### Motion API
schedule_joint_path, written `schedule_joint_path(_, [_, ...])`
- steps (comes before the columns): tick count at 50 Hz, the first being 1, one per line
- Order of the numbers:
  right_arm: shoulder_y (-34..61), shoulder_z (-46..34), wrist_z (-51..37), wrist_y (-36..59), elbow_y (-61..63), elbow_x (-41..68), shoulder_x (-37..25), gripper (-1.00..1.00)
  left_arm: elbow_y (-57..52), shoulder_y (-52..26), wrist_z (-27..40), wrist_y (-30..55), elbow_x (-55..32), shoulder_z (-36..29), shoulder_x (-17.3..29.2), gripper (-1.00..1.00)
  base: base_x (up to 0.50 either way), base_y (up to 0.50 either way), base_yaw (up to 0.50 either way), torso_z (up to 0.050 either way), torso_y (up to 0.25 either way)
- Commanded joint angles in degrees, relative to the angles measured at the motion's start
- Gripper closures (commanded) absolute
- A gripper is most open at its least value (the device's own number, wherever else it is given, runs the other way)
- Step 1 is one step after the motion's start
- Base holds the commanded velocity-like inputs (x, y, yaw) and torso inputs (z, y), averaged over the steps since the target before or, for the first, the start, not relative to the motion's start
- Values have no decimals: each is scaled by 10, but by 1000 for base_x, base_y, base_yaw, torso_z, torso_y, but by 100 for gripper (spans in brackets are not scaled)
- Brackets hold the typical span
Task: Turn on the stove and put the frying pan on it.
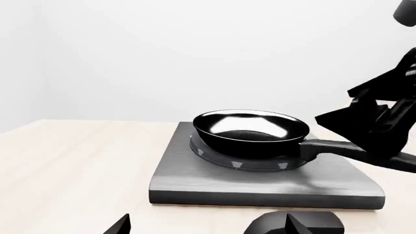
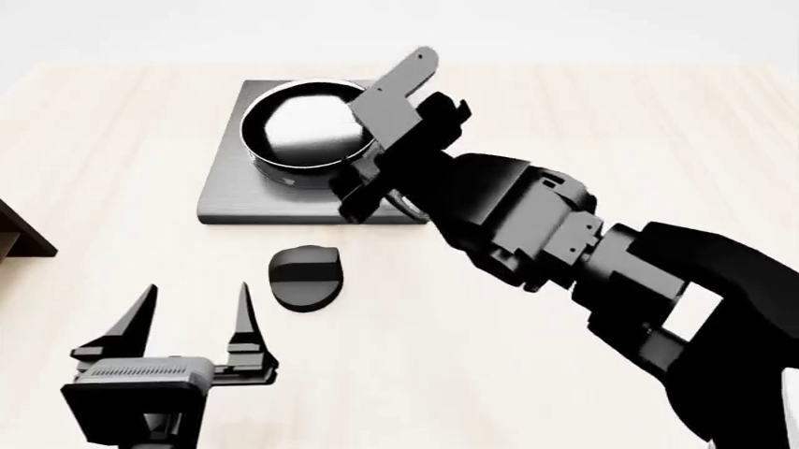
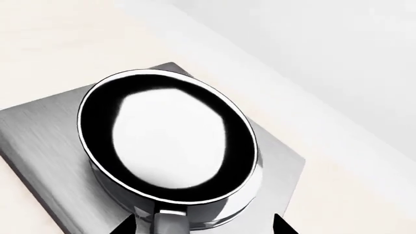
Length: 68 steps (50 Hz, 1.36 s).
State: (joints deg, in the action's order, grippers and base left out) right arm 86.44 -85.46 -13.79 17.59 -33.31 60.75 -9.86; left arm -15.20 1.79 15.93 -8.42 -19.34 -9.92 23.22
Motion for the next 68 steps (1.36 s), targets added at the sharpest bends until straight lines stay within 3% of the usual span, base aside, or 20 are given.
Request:
schedule_joint_path(1, [9, 21, -40, -33, 142, -3, -95, -100, -6, 1, 6, 4, 1, 1, 3, -100, 0, 0, 0, 0, 0])
schedule_joint_path(18, [-39, 62, -188, -133, 487, -54, -356, -100, -44, 5, 16, 9, 5, 7, 15, -100, 0, 0, 0, 0, 0])
schedule_joint_path(30, [-212, 77, -387, -347, 665, -202, -561, -100, -109, 42, 17, -74, 9, 46, 29, -100, 0, 0, 0, 0, 0])
schedule_joint_path(38, [-325, 67, -504, -494, 665, -331, -611, -100, -133, 71, 15, -154, 57, 59, 23, -100, 0, 0, 0, 0, 0])
schedule_joint_path(47, [-408, 91, -723, -613, 690, -511, -690, -100, -179, 101, 32, -221, 62, 106, 18, -100, 0, 0, 0, 0, 0])
schedule_joint_path(48, [-433, 119, -761, -616, 691, -542, -698, -100, -182, 105, 36, -239, 67, 113, 13, -100, 0, 0, 0, 0, 0])
schedule_joint_path(51, [-550, 235, -761, -628, 688, -555, -695, -100, -183, 109, 37, -257, 60, 117, 10, -100, 0, 0, 0, 0, 0])
schedule_joint_path(55, [-858, 579, -761, -644, 686, -598, -636, -100, -174, 111, 42, -318, 63, 136, -11, -100, 0, 0, 0, 0, 0])
schedule_joint_path(56, [-890, 631, -760, -643, 689, -614, -626, -100, -174, 112, 43, -327, 69, 139, -15, -100, 0, 0, 0, 0, 0])
schedule_joint_path(58, [-933, 688, -758, -631, 695, -641, -603, -100, -173, 115, 41, -343, 73, 142, -18, -100, 0, 0, 0, 0, 0])
schedule_joint_path(61, [-960, 709, -749, -659, 699, -636, -605, -100, -181, 124, 40, -363, 74, 149, -19, -100, 0, 0, 0, 0, 0])
schedule_joint_path(68, [-1111, 909, -748, -695, 734, -667, -546, -100, -204, 145, 46, -400, 58, 177, -17, -100, 0, 0, 0, 0, 0])
